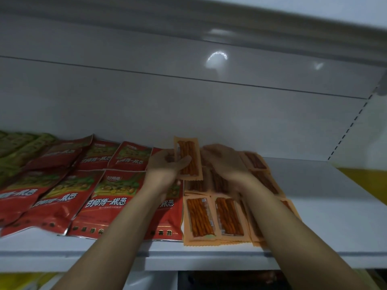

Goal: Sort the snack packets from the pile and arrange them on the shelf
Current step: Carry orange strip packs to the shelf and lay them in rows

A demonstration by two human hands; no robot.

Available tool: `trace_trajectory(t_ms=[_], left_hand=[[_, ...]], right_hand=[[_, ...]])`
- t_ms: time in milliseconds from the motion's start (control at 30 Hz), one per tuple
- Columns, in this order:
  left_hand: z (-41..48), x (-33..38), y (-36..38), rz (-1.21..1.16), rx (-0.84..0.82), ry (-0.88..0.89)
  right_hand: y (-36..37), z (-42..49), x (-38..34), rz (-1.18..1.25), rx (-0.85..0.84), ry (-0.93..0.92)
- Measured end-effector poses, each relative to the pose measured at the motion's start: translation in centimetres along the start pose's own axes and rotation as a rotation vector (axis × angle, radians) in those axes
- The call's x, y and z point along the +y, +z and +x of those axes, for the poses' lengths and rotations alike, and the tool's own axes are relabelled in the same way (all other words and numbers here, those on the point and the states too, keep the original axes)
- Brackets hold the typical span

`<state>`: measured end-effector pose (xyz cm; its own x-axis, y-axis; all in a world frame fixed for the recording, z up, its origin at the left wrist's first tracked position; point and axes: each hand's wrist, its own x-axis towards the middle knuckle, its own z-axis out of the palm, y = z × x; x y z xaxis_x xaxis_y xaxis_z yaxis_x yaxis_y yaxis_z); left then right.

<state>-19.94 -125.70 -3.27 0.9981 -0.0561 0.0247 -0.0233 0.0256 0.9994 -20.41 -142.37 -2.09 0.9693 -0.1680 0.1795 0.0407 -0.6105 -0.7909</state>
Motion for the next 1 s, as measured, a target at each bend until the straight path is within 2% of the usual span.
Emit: trace_trajectory(t_ms=[67,133,200,333,467,567,667,767,867,1000], left_hand=[[-0.1,0.5,0.6,0.001,-0.022,0.011],[-0.3,1.0,1.3,-0.008,-0.047,0.026],[-0.3,1.4,1.9,0.005,-0.063,0.045],[-0.6,1.9,2.4,0.080,-0.115,0.062],[-0.5,1.0,1.9,0.167,-0.139,0.105],[0.2,0.3,1.7,0.554,-0.164,0.222],[0.6,0.2,1.9,0.945,-0.261,0.285],[0.8,-0.4,2.4,1.184,-0.357,0.336],[1.0,-1.3,2.7,1.301,-0.395,0.381],[1.4,-2.1,2.8,1.330,-0.445,0.346]], right_hand=[[-0.8,-0.4,-0.8,0.187,-0.052,0.039],[-1.4,-0.7,-1.2,0.256,-0.080,-0.009],[-2.0,-0.7,-1.2,0.276,-0.035,-0.043],[-4.0,-0.6,0.0,0.313,0.059,0.008],[-4.7,-0.8,2.7,0.106,0.051,0.096],[-4.3,-1.1,4.1,-0.017,-0.030,0.151],[-3.8,-1.1,4.7,-0.060,-0.063,0.171],[-3.4,-0.8,4.9,-0.201,-0.092,0.163],[-3.2,-0.8,4.9,-0.339,-0.106,0.137],[-3.1,-1.3,4.6,-0.570,-0.150,0.052]])
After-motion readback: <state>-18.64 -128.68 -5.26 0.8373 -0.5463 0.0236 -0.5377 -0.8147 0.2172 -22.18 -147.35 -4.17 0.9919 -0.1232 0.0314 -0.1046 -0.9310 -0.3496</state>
